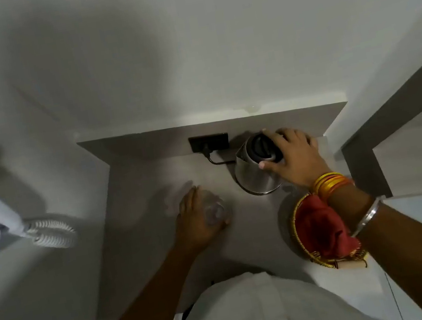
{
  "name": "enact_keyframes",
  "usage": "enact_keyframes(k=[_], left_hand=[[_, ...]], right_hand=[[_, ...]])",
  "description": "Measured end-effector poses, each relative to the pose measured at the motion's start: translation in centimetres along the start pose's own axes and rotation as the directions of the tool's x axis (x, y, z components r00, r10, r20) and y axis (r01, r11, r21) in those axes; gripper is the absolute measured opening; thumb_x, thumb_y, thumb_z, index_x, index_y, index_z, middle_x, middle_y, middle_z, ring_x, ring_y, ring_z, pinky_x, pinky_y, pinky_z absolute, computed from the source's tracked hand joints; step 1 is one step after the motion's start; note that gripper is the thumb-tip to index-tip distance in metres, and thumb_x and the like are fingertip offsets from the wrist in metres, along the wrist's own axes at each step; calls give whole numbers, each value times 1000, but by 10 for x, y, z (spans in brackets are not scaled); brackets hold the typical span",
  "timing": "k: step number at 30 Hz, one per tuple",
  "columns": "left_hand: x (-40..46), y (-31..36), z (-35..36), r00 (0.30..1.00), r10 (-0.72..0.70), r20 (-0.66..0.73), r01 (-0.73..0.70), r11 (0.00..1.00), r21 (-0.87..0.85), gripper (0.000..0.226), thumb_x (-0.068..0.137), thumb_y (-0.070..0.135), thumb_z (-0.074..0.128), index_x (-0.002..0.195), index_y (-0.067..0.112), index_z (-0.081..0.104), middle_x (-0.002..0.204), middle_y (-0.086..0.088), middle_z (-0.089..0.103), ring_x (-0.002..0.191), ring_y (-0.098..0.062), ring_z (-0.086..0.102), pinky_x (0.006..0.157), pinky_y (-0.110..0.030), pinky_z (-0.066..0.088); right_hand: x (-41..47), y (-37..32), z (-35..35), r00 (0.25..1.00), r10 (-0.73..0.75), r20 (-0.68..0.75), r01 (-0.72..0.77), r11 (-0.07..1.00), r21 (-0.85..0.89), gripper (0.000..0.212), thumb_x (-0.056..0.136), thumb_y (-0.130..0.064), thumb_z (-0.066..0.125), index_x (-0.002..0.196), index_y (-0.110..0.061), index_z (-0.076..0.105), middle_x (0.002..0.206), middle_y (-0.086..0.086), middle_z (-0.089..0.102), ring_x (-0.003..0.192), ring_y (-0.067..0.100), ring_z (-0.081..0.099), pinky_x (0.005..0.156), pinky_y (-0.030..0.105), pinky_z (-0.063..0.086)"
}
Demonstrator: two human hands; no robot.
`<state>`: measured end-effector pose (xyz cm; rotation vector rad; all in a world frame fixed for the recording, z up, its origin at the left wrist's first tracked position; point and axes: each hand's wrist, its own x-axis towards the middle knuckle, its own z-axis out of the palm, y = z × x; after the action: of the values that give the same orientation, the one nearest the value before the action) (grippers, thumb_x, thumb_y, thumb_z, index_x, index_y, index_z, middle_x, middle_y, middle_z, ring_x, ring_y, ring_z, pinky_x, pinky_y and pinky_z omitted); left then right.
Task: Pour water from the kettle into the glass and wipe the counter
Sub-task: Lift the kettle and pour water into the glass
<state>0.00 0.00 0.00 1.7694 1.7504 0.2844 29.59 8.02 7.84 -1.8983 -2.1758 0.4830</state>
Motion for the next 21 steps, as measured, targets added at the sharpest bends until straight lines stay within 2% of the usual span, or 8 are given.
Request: enact_keyframes(k=[2, 5, 9, 11, 13, 16, 18, 21], left_hand=[[4, -8, 4, 1000, 5, 21, -4, 997, -71, 106, 66, 56, 93, 156, 33, 41, 163, 2, 45, 149, -26, 41, 123, -46, 40], [2, -17, 10, 998, 2, 60, 8, 986, -167, 89, 59, 50, 96, 137, 44, 54, 135, 20, 65, 125, -14, 64, 101, -46, 59], [3, -6, 9, 999, -34, 18, 38, 949, -312, 73, 60, 21, 99, 124, 32, 66, 120, 18, 73, 110, -1, 71, 96, -32, 61], [5, -8, 13, 998, -69, 11, 68, 928, -367, 71, 59, 21, 97, 124, 24, 68, 119, 22, 72, 108, 6, 70, 95, -24, 59], [7, -12, 16, 996, -86, -9, 76, 921, -381, 72, 58, 21, 96, 124, 17, 69, 120, 23, 69, 109, 10, 68, 96, -19, 56], [13, -12, 16, 995, -93, -20, 80, 928, -364, 74, 58, 17, 99, 126, 11, 69, 120, 5, 74, 110, -8, 72, 97, -30, 59], [20, -9, 12, 994, -109, -18, 95, 926, -366, 78, 58, 15, 102, 128, 7, 68, 122, -4, 75, 110, -17, 73, 95, -34, 61], [30, 0, 4, 992, -119, -48, 93, 924, -371, 84, 57, 12, 104, 132, 6, 65, 126, -3, 73, 110, -18, 71, 94, -38, 62]], right_hand=[[7, 12, -5, 1000, -10, 29, 9, 1000, 27, 89, 72, -74, 61, 150, -39, 36, 135, 2, 52, 130, 27, 43, 107, 50, 26], [16, 40, -13, 989, 1, 151, -15, 996, 90, 97, 67, -59, 82, 150, -40, 36, 128, 8, 55, 123, 33, 45, 102, 51, 34], [32, 64, -17, 970, -43, 240, -18, 968, 249, 81, 69, -17, 91, 140, -32, 55, 121, 9, 67, 112, 33, 61, 100, 54, 50], [38, 65, -22, 968, -43, 246, -38, 949, 313, 71, 72, -7, 87, 134, -28, 62, 117, 6, 71, 108, 29, 64, 99, 52, 51], [42, 61, -27, 959, -50, 281, -57, 931, 361, 68, 75, 0, 84, 133, -28, 62, 111, 4, 69, 104, 27, 64, 97, 42, 52], [47, 54, -32, 949, -101, 299, -33, 910, 413, 64, 78, 3, 81, 135, -21, 63, 110, 2, 68, 102, 23, 64, 85, 13, 49], [50, 39, -38, 941, -144, 307, -13, 889, 457, 62, 78, 4, 81, 134, -19, 64, 108, 1, 69, 96, 12, 66, 75, 8, 52], [56, 13, -49, 920, -241, 309, 77, 885, 460, 60, 76, 1, 83, 130, -21, 68, 103, -16, 69, 91, -7, 64, 80, 7, 48]])
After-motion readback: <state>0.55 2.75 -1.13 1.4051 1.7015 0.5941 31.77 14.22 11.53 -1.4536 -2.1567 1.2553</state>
